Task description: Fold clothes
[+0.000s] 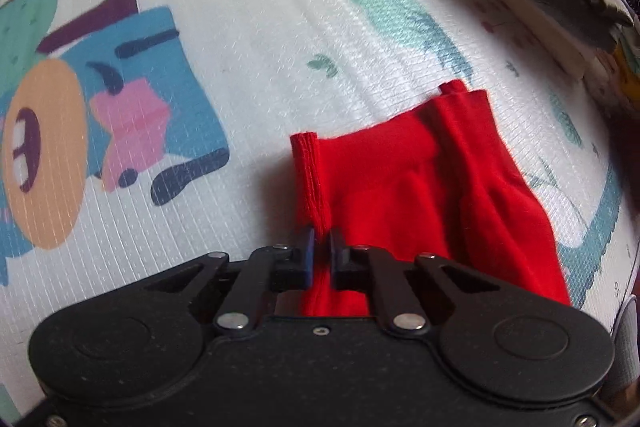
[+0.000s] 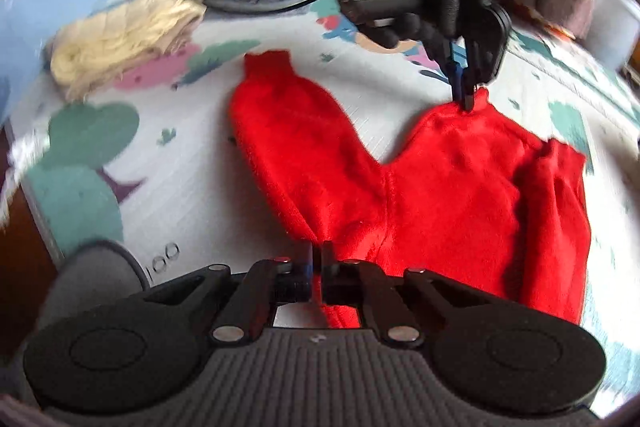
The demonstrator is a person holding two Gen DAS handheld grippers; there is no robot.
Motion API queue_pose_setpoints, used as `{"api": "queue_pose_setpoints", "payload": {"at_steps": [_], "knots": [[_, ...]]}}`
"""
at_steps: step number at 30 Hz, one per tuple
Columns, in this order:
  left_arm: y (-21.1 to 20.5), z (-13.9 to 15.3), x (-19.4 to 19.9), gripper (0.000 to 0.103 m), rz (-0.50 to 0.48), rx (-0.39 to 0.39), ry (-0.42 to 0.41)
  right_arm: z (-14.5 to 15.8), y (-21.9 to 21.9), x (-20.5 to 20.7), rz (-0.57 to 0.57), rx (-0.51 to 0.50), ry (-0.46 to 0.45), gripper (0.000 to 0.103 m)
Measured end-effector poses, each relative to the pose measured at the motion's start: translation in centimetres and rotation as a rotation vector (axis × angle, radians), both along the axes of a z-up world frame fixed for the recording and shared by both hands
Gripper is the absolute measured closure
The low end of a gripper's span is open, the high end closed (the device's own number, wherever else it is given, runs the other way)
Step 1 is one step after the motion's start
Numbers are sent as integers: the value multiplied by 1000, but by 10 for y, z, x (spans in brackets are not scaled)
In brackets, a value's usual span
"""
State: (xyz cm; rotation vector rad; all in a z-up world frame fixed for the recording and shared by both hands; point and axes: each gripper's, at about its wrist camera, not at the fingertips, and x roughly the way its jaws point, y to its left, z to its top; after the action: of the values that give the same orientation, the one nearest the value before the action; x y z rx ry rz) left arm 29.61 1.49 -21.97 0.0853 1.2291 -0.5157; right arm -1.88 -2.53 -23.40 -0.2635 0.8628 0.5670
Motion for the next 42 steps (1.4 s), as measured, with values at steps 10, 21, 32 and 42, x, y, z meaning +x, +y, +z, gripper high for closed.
{"api": "queue_pose_setpoints", "payload": {"at_steps": [10, 21, 32, 42], "knots": [[-41, 17, -9, 99, 123, -3, 2, 15, -56, 9, -249, 160, 43, 101], [-60, 7, -3, 99, 147, 26, 1, 8, -33, -1, -82, 10, -70, 73], [-45, 9, -6, 99, 146, 1, -5, -42, 66, 10, 292, -378, -100, 57], [-39, 9, -4, 99, 144, -11, -1, -5, 33, 21, 115, -152, -125, 97]]}}
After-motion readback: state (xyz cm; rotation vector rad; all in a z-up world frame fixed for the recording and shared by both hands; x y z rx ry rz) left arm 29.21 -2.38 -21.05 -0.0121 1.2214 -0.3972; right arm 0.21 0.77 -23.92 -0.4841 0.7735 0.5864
